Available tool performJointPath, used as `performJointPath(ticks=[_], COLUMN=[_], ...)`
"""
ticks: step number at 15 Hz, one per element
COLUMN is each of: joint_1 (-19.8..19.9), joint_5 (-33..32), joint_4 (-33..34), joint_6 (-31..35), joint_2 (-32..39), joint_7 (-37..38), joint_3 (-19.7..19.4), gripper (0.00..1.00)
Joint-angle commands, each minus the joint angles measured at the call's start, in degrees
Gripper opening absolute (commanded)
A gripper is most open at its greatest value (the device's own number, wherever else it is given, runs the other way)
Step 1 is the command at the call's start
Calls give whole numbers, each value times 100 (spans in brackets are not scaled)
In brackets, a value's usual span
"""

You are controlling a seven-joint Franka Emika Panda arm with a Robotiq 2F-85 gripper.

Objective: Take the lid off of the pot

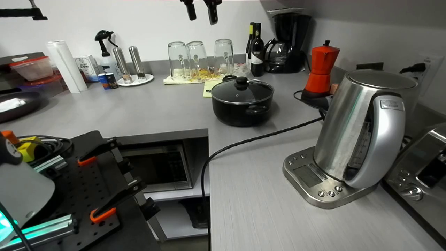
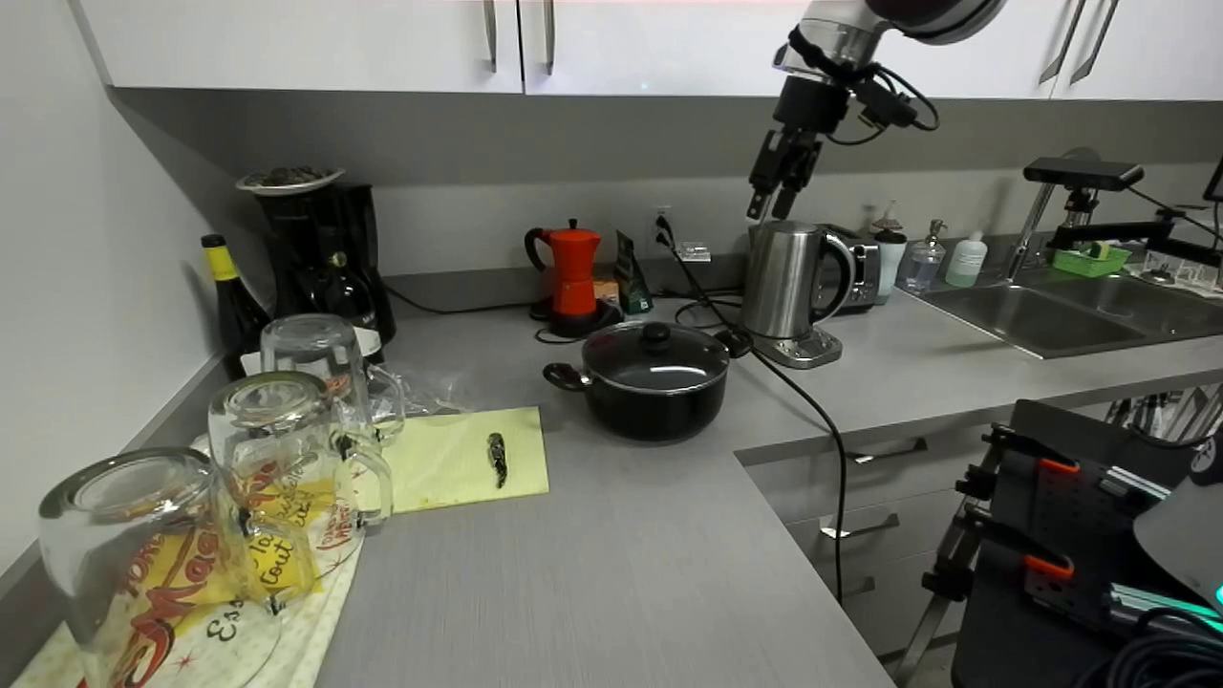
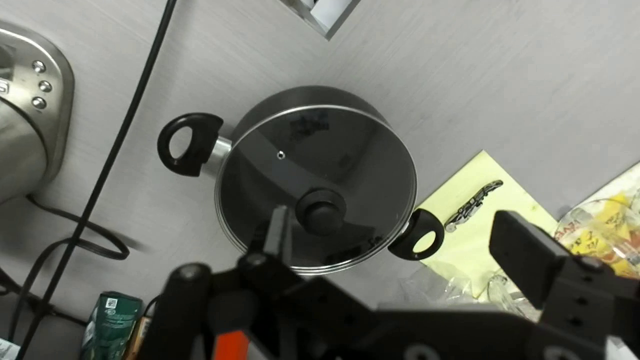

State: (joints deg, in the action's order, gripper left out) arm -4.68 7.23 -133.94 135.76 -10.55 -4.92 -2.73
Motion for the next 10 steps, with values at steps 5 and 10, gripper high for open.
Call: performJointPath(ticks=[5,10], joint_1=[163,96], joint_5=[-279,-632], joint_4=[2487,3575], joint_6=[-842,-1567], joint_2=[1900,2772], joint_7=[860,1260], joint_3=[243,218], gripper=[100,100])
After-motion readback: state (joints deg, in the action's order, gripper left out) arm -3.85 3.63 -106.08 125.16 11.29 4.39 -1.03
